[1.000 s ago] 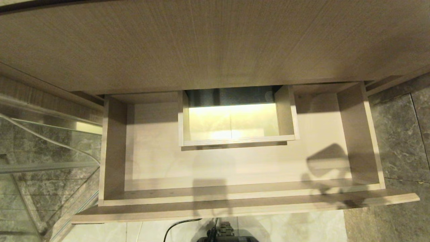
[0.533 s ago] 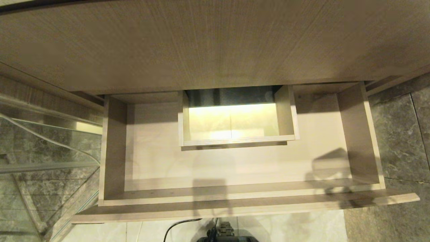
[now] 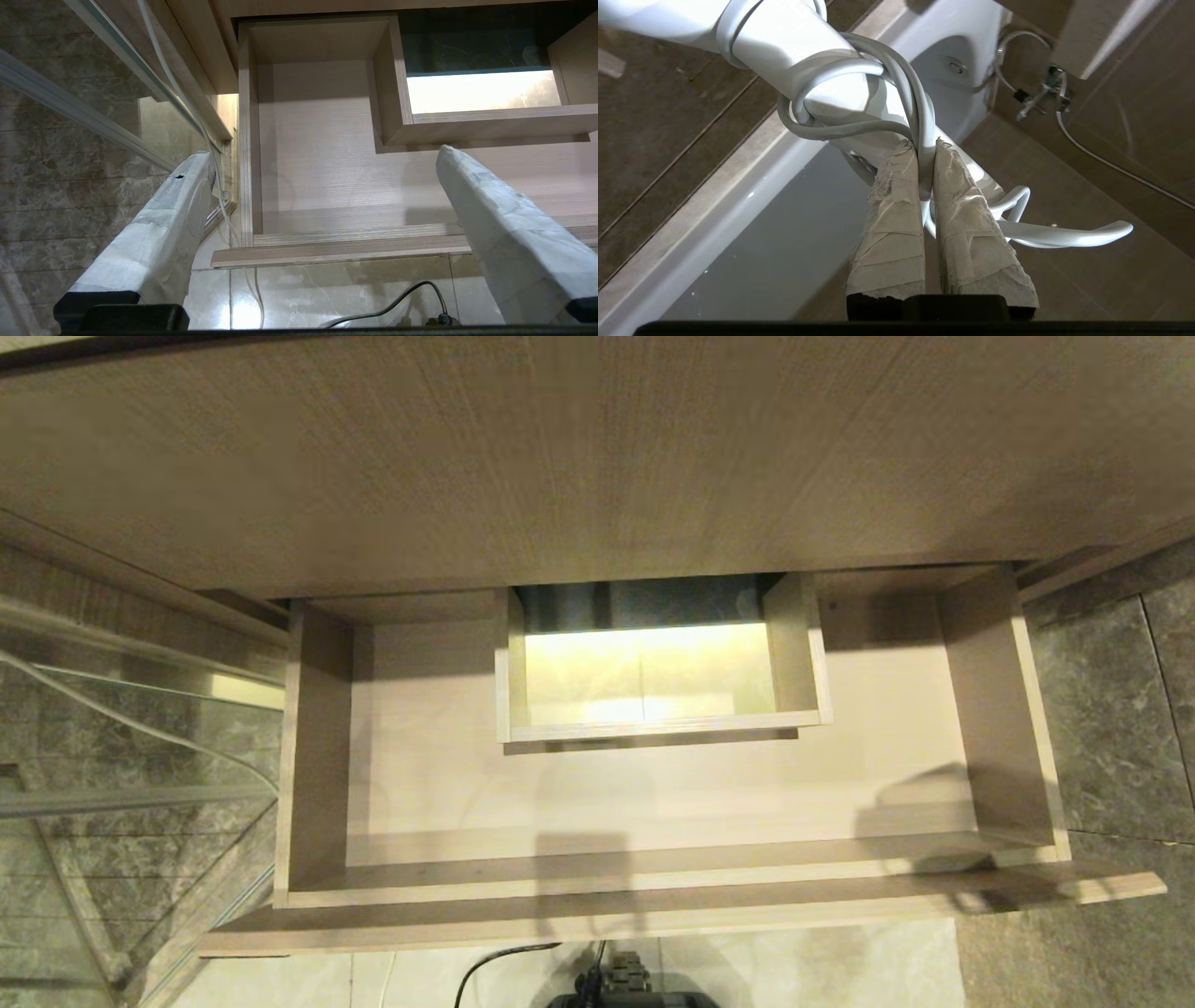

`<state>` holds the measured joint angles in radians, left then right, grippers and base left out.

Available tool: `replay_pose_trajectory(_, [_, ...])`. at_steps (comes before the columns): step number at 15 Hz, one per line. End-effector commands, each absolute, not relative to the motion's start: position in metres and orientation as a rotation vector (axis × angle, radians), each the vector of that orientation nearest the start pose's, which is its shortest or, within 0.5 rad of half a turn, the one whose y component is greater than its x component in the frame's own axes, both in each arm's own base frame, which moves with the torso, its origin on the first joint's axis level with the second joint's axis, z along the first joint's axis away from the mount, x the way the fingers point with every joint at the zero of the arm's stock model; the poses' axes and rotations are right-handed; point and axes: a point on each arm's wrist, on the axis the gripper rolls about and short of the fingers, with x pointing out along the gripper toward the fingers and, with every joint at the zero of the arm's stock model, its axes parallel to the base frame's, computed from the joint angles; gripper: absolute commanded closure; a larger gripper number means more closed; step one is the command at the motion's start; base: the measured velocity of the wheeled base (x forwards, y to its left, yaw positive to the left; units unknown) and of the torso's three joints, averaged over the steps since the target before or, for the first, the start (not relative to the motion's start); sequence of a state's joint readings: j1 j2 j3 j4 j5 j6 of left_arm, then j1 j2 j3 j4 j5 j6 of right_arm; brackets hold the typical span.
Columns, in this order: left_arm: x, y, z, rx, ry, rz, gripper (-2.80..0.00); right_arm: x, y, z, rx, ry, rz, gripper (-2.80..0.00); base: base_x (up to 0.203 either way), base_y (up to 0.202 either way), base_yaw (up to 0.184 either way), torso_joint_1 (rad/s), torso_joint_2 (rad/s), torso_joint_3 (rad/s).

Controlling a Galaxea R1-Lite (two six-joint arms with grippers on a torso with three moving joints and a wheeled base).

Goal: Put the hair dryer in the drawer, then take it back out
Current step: Put it into the drawer

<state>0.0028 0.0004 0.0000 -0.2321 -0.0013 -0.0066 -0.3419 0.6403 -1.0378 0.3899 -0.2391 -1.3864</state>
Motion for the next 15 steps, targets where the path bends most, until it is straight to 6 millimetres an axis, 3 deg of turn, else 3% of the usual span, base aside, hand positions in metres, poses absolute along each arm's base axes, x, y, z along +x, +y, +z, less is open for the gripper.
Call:
replay_pose_trajectory(1, [-0.022,0.000,0.088,-0.006,-0.193,0.001,-2.80,0.006,-0.008,0.313,-1.343,0.444,-0.452,0.00,0.000,0.000,0.000,0.000,0.00,0.000])
replay_pose_trajectory(15, [-0.022,0.000,0.088,-0.007,-0.193,0.001,-2.80,0.063,-0.027,0.291,-1.293,0.625,-0.282,0.00,0.000,0.000,0.000,0.000,0.00,0.000])
